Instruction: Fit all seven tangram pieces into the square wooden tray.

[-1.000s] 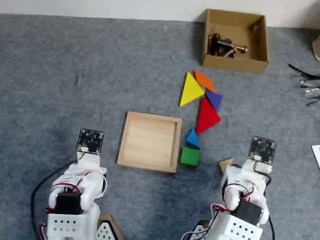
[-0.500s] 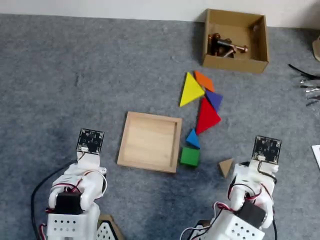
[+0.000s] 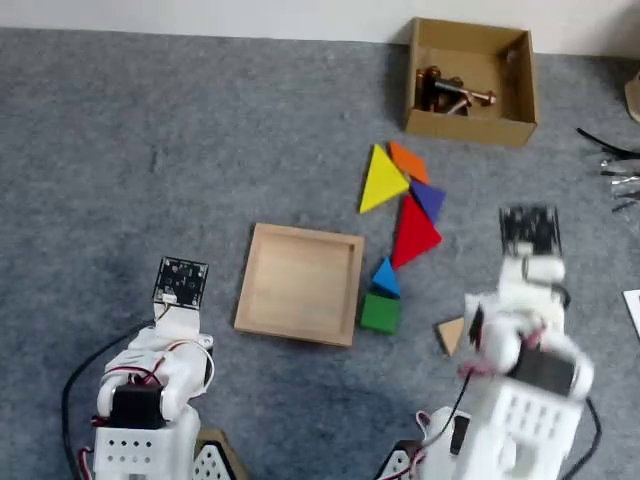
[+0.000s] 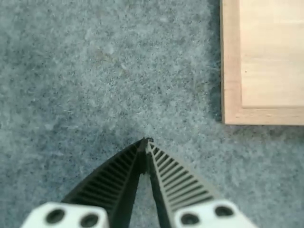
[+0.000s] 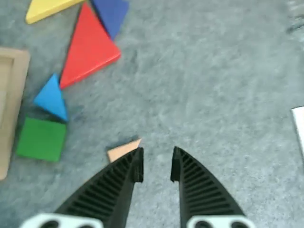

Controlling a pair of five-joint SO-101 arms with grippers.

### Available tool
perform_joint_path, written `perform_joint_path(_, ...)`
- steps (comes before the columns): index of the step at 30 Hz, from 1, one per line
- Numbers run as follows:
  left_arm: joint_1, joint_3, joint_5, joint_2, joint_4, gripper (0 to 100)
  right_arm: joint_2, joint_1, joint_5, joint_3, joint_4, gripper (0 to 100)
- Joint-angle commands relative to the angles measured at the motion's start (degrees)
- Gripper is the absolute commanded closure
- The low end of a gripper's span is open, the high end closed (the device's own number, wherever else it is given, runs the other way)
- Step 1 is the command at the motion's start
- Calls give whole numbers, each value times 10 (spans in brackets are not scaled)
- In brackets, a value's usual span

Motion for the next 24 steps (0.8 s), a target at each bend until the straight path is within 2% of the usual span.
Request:
perform_joint_path(1,-6,11,-5,-3,2,995,122,-26,6,-100,3,893)
perform_joint_path(6,-6,11,-5,-3,2,995,203,-49,6,-175,4,890)
perform_joint_path(11,-6,11,-5,-3,2,995,319,-124,5,-281,95,889)
perform_joint_path(15,-6,11,-5,-3,2,995,416,-156,-52,-383,107,883)
perform_joint_path(21,-6,11,-5,-3,2,995,550,-201,-65,-509,145,703)
perform_joint_path(24,-6,11,-5,-3,2,995,604,-209,-71,-560,147,676)
